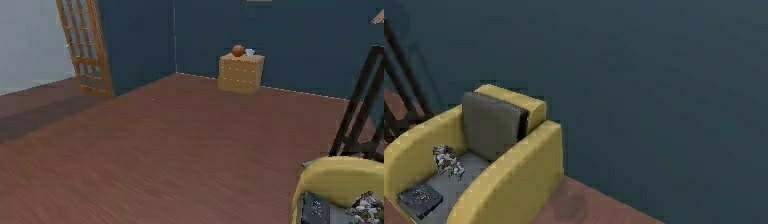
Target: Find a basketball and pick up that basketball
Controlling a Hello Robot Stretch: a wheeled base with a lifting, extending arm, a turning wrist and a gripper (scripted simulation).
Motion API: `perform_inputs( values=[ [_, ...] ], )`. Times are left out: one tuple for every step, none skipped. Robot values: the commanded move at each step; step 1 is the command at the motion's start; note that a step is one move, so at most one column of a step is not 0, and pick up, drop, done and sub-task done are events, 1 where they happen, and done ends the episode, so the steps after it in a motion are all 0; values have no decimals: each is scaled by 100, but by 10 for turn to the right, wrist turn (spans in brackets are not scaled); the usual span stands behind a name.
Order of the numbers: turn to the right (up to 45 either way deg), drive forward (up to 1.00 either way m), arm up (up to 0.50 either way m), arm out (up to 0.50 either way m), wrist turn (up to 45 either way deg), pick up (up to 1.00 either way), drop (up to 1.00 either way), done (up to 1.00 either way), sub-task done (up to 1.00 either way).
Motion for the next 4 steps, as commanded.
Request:
perform_inputs(
  values=[
    [-450,0,0,0,0,0,0,0,0],
    [-120,0,0,0,0,0,0,0,0],
    [0,5,0,0,0,0,0,0,0],
    [450,0,0,0,0,0,0,0,0]
  ],
)
